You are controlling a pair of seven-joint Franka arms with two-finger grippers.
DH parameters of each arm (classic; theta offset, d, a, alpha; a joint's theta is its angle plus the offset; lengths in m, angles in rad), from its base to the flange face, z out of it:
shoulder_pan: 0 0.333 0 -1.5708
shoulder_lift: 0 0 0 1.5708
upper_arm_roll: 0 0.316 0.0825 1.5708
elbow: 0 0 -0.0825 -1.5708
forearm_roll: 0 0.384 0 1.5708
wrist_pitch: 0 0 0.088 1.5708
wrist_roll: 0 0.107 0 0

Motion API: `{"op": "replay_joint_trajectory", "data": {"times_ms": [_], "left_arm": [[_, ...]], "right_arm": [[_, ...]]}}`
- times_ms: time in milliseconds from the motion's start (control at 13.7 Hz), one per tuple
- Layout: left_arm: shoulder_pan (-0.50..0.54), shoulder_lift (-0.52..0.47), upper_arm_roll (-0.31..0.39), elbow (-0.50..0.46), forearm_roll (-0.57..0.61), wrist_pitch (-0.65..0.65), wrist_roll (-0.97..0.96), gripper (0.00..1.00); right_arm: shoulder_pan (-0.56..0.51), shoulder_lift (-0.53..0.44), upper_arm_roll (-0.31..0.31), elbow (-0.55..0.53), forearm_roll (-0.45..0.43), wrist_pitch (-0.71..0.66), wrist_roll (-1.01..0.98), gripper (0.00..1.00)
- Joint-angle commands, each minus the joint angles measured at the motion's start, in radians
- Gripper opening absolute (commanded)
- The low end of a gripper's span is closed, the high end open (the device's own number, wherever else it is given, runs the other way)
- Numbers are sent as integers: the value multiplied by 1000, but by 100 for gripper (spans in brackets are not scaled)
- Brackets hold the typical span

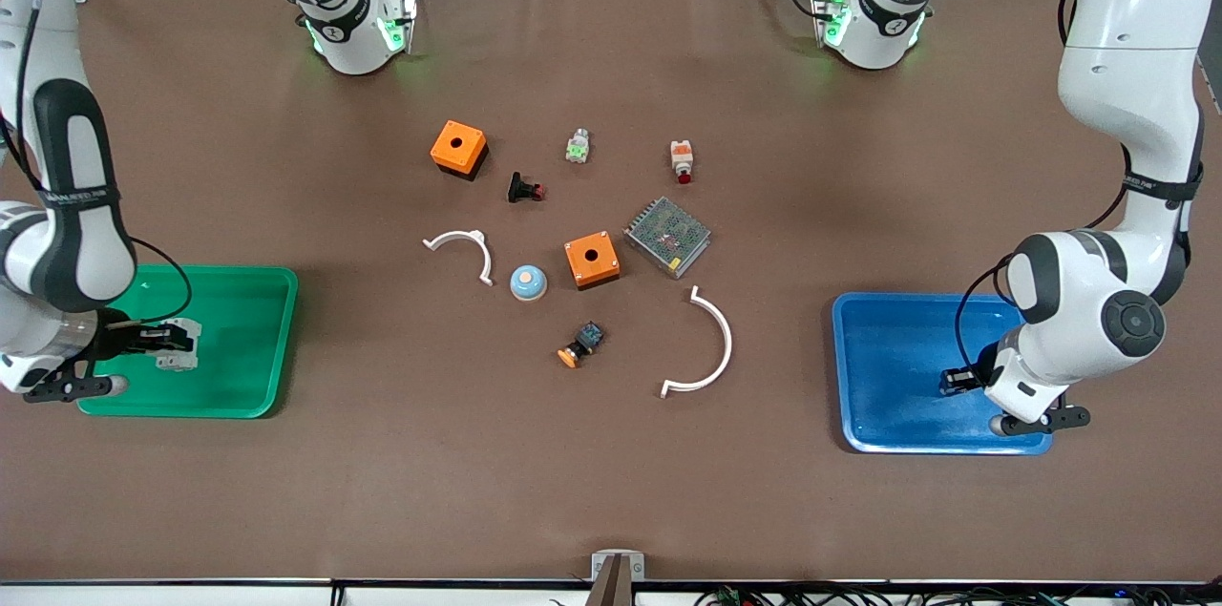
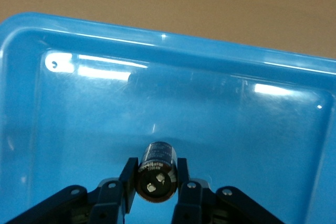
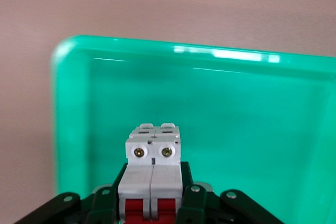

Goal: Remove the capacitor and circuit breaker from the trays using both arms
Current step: 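Lift the breaker with the right gripper while the left gripper lifts the capacitor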

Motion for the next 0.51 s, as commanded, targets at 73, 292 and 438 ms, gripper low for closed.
{"op": "replay_joint_trajectory", "data": {"times_ms": [73, 292, 438], "left_arm": [[-51, -134, 0, -21, -14, -171, -59, 1], [-138, -178, -8, -46, -14, -222, -187, 1], [-191, -180, -37, -53, -14, -219, -344, 1]], "right_arm": [[134, -94, 2, -42, -5, -82, 197, 1], [250, -115, 3, -99, 2, -56, 347, 1], [333, -118, 3, -128, 4, -35, 470, 1]]}}
